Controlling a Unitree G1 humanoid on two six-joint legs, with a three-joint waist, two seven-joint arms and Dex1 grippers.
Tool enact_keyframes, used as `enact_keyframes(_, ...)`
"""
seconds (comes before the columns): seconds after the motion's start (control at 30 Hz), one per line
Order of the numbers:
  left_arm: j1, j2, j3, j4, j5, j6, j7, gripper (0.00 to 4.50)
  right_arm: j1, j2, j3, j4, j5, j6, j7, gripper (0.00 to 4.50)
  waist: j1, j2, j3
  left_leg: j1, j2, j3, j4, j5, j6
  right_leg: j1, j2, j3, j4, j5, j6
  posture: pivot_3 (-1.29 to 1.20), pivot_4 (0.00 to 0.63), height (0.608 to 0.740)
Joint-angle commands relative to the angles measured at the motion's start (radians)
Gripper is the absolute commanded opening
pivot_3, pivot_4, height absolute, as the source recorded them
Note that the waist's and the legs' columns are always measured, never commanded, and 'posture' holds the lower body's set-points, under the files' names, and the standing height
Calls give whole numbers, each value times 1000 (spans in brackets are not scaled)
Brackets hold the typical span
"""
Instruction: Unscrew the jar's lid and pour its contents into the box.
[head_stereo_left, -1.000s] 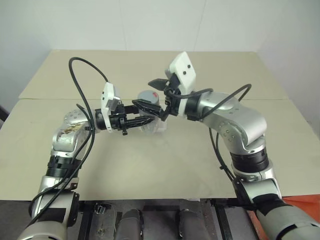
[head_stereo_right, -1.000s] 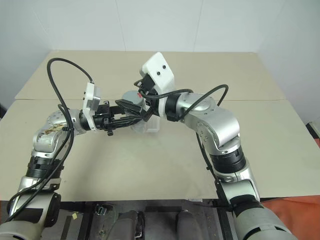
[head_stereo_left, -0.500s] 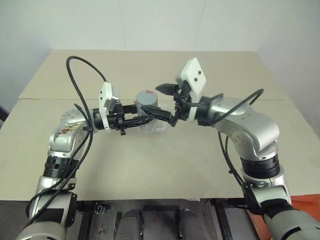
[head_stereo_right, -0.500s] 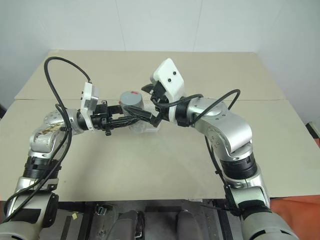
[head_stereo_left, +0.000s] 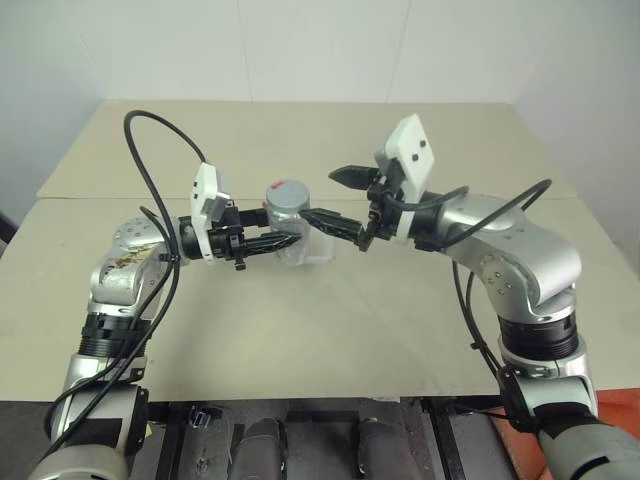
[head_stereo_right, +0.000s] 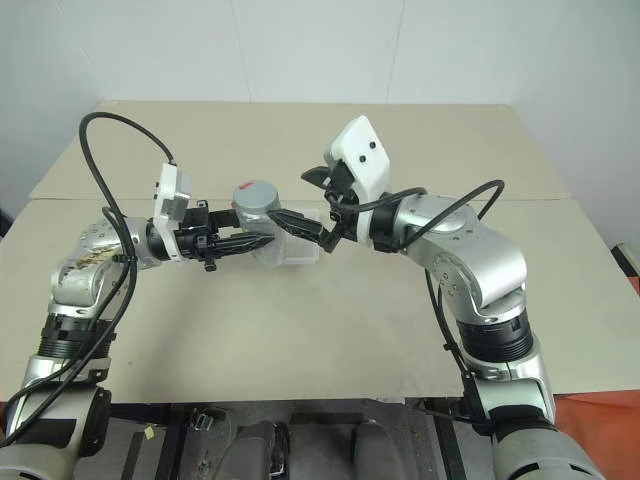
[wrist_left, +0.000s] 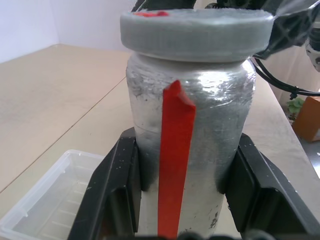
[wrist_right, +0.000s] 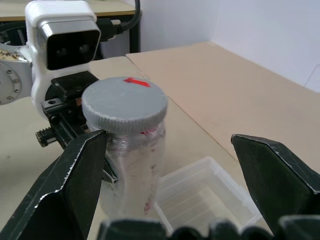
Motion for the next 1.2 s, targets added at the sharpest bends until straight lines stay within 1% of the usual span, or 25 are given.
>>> enact_keyframes(0.03,-1,6,17,-62,-32,1,-23,1885,-5,-9,-39,-19,-3,-25,-7,4472,0,0,0,0,0,0,0,0,0,0,0,0,0,0,0,0,150,740)
enact_keyframes(0.8,15,24,26,-97,-43,15,-42,1885,-10,-43,-22,-5,-24,-27,26,4472,0,0,0,0,0,0,0,0,0,0,0,0,-1,0,0,0,150,740)
enact_keyframes(0.9,11,26,30,-80,-33,9,-36,1885,4,-89,-16,-16,-24,-30,76,4472,0,0,0,0,0,0,0,0,0,0,0,0,-1,0,0,0,150,740)
enact_keyframes(1.0,2,28,32,-58,-32,5,-43,1885,30,-150,-37,-19,24,-62,197,4472,5,0,0,0,0,0,0,0,0,0,0,0,-2,0,0,0,150,740)
enact_keyframes(1.1,-15,27,24,-28,-28,-5,-58,1885,38,-153,-90,-6,125,-83,308,4472,3,0,0,0,0,0,0,0,0,1,0,0,-6,0,0,0,150,740)
enact_keyframes(1.17,-27,25,19,-10,-24,-10,-68,1885,35,-146,-106,3,161,-90,342,4472,1,0,0,0,0,0,0,0,0,1,0,0,-6,0,0,0,150,740)
enact_keyframes(1.2,-33,24,15,-4,-24,-12,-78,1885,26,-140,-100,8,160,-90,337,4472,1,0,0,0,0,0,0,0,0,1,0,0,-6,0,0,0,150,740)
